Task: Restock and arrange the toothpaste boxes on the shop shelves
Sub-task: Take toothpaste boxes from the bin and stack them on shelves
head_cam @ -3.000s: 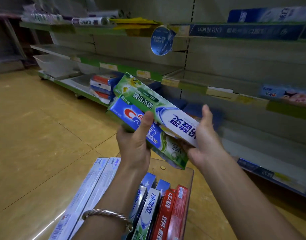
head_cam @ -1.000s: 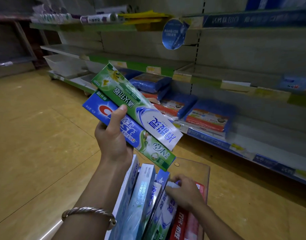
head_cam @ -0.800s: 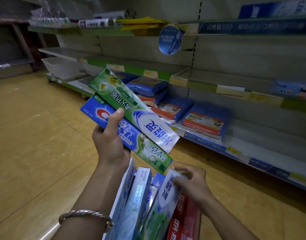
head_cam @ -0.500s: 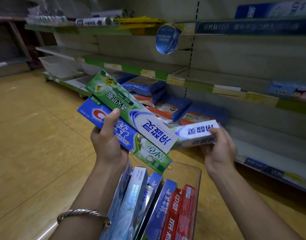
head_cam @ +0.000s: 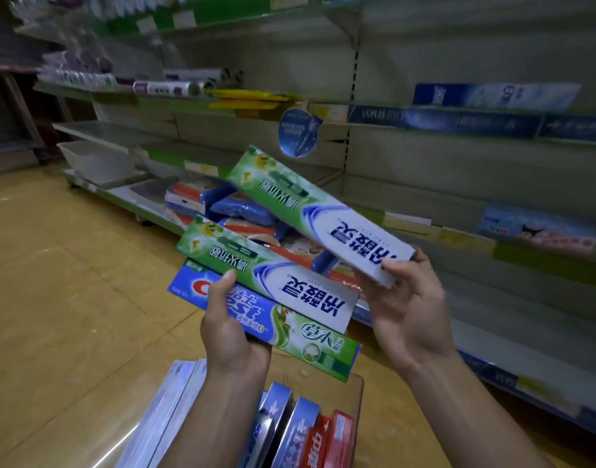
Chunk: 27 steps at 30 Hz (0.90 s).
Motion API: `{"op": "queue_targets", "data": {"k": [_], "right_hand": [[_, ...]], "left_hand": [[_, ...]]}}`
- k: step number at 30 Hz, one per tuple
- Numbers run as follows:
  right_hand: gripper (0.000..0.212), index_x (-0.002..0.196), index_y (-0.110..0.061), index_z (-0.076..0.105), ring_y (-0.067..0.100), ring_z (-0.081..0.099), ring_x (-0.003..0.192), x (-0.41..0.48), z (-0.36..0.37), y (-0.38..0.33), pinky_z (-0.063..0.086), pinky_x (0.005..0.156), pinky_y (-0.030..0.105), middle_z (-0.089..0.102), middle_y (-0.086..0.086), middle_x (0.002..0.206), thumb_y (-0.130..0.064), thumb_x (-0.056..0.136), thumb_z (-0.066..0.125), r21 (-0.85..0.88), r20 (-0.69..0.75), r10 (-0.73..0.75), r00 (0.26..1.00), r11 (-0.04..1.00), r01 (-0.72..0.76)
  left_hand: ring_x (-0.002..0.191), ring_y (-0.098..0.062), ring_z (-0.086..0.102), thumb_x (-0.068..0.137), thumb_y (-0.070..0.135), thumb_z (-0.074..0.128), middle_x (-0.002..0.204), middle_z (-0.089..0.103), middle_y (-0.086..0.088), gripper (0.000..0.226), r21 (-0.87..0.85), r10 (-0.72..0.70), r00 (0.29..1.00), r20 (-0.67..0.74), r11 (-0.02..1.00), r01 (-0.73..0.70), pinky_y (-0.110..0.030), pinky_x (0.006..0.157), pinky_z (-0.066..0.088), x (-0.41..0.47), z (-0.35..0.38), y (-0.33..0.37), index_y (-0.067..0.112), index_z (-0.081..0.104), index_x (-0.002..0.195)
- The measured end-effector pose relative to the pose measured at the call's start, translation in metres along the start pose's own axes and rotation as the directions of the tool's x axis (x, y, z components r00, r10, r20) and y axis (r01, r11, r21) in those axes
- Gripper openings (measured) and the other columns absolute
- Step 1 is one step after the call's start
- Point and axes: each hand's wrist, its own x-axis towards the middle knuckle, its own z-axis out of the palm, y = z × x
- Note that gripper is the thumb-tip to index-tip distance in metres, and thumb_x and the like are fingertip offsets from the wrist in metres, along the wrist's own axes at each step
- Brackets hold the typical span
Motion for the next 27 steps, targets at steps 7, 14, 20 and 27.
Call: {"op": "queue_targets", "data": {"k": [7,14,20,27], "right_hand": [[0.049,0.095,-0.016,0.051,0.021,0.068,0.08,0.019,0.05,-0.112,0.057,0.059,0.028,0.061,0.019,0.105,-0.016,0.054,0.078,-0.219,0.003,-0.024,1.0,0.975,0.024],[0.082,0.11,-0.013,0.059,0.027,0.07,0.085,0.038,0.16,-0.281,0.057,0.061,0.036,0.069,0.015,0.106,-0.025,0.036,0.093,-0.316,0.09,0.022,0.996,0.949,0.007],[0.051,0.093,-0.01,0.047,0.021,0.061,0.082,0.053,0.267,-0.456,0.05,0.061,0.026,0.058,0.012,0.092,-0.005,0.049,0.072,-0.603,0.203,0.139,0.969,0.798,0.012],[0.063,0.12,-0.016,0.056,0.029,0.069,0.1,0.059,0.411,-0.599,0.057,0.078,0.04,0.071,0.009,0.112,-0.017,0.061,0.077,-0.748,0.139,0.187,0.972,0.663,-0.02]], "left_hand": [[0.067,-0.015,0.07,0.092,0.022,0.047,0.075,0.072,0.002,0.017,-0.056,-0.054,0.99,0.132,0.996,0.062,-0.026,0.06,0.058,-0.028,0.137,0.034,0.02,0.063,0.087],[0.076,-0.018,0.07,0.071,0.028,0.055,0.087,0.074,0.0,0.028,-0.008,-0.107,0.965,0.24,0.994,0.112,-0.031,0.07,0.059,-0.069,0.327,0.115,0.021,0.066,0.096],[0.083,-0.028,0.072,0.064,0.024,0.066,0.098,0.074,-0.01,0.038,0.258,-0.251,0.879,0.406,0.954,0.154,-0.047,0.077,0.059,-0.099,0.502,0.216,0.015,0.067,0.101],[0.066,-0.031,0.071,0.055,0.013,0.08,0.089,0.074,-0.019,0.054,0.592,-0.504,0.682,0.53,0.795,0.128,-0.041,0.06,0.06,-0.136,0.695,0.309,0.001,0.065,0.106]]}}
